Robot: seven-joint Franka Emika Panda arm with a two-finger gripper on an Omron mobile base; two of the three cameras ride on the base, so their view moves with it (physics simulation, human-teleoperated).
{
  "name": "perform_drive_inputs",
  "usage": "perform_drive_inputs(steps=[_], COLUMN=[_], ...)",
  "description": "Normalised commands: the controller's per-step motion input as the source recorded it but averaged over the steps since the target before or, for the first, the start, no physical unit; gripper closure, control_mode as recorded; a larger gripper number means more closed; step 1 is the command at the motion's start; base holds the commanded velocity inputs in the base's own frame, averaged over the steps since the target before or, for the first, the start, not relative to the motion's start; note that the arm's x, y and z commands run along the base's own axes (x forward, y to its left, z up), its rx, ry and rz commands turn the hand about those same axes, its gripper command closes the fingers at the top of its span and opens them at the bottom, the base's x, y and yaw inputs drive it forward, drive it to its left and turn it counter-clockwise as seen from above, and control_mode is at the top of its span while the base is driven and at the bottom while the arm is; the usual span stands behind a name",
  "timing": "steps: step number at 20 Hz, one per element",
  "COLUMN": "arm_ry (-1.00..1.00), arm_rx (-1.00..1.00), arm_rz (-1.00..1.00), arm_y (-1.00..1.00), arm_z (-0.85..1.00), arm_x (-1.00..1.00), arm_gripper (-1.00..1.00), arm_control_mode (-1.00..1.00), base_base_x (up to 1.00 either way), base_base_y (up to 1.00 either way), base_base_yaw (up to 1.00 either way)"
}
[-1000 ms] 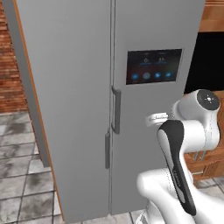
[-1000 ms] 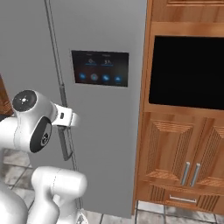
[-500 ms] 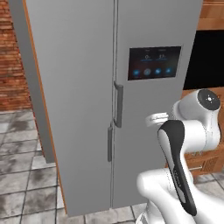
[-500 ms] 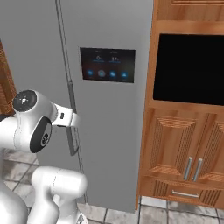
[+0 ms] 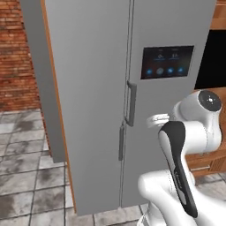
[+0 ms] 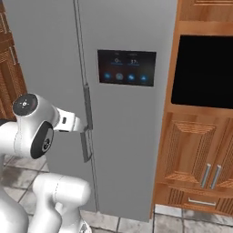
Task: Retrieve the tangerine and banana from the fridge and place them into the bowl on the dining table.
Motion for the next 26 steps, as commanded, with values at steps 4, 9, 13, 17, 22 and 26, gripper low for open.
perform_drive_inputs(steps=[4, 9, 13, 17, 22, 26], arm_ry=[0.00, 0.00, 0.00, 0.00, 0.00, 0.00], arm_rx=[0.00, 0.00, 0.00, 0.00, 0.00, 0.00], arm_rz=[0.00, 0.00, 0.00, 0.00, 0.00, 0.00], arm_y=[0.00, 0.00, 0.00, 0.01, 0.04, 0.03], arm_z=[0.00, 0.00, 0.00, -0.09, -0.19, -0.15], arm_x=[0.00, 0.00, 0.00, -0.03, 0.00, 0.00], arm_gripper=[-1.00, -1.00, -1.00, -1.00, -1.00, -1.00], arm_control_mode=[1.00, 1.00, 1.00, -1.00, -1.00, -1.00], base_base_x=[-0.49, -0.51, -0.25, -0.06, 0.00, 0.00], base_base_y=[0.21, 0.15, 0.04, 0.02, 0.00, 0.00], base_base_yaw=[0.00, 0.00, 0.00, 0.00, 0.00, 0.00])
